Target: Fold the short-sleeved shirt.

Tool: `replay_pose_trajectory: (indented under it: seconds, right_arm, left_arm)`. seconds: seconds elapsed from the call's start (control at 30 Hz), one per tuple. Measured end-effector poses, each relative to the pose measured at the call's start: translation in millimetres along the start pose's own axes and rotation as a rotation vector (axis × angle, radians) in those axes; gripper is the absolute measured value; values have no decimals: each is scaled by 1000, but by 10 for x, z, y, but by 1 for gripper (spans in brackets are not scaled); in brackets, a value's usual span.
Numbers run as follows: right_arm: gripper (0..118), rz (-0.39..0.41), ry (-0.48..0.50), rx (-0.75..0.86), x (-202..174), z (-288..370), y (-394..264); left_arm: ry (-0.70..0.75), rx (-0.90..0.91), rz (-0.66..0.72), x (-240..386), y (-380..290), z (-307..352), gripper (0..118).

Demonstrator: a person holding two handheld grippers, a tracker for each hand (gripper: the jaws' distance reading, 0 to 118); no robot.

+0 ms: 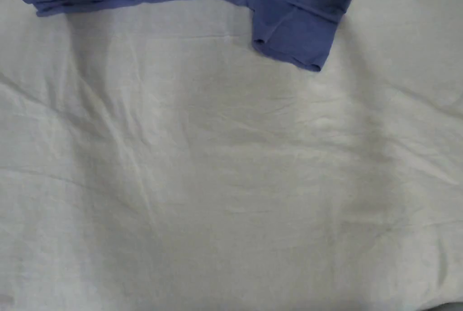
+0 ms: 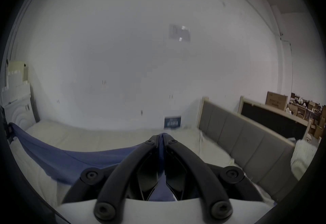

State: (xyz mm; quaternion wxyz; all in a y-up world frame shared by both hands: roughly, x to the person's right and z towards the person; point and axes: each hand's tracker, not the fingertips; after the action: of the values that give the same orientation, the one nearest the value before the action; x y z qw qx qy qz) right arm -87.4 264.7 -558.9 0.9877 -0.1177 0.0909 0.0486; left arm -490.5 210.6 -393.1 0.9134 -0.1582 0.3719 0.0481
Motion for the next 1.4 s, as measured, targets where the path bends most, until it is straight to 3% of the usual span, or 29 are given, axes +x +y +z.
replay_pose_trajectory:
  seconds: [0.3,0.5,0.6,0.63,0.7,0.77,0.87,1.0,1.17,1.4]
  right_arm:
    - [3,-48,15,-298,-123,-155,-1464]
    - [3,-51,17,-434,90,-14,-2190]
    - [3,-136,-7,-517,251,118,-2476]
    - [3,-186,-2,-524,330,203,-2540]
    - [3,-183,0,-541,404,370,-2653]
    - [3,-172,-2,-547,499,515,-2756]
    - [3,-230,8,-563,675,836,-2895]
    - [3,-208,36,-535,876,1342,-3082]
    - [3,-149,59,-535,988,1958,-3297]
    - [3,-215,125,-505,1217,2618,-3546]
  left_arm:
    - [6,-233,-97,-72,-1303,-126,0]
    - [-36,-324,-100,-231,-1879,87,0]
    - [-39,-384,-43,-338,-2122,265,0]
    - [-47,-398,6,-388,-2188,331,0]
    - [-58,-418,33,-483,-2271,519,0]
    - [-72,-435,9,-563,-2404,655,0]
    - [-87,-434,-54,-602,-2585,1078,0]
    - [-119,-410,-81,-851,-2822,1371,0]
    - [-135,-384,7,-1012,-3094,1896,0]
    - [-114,-379,49,-1370,-3452,2407,0]
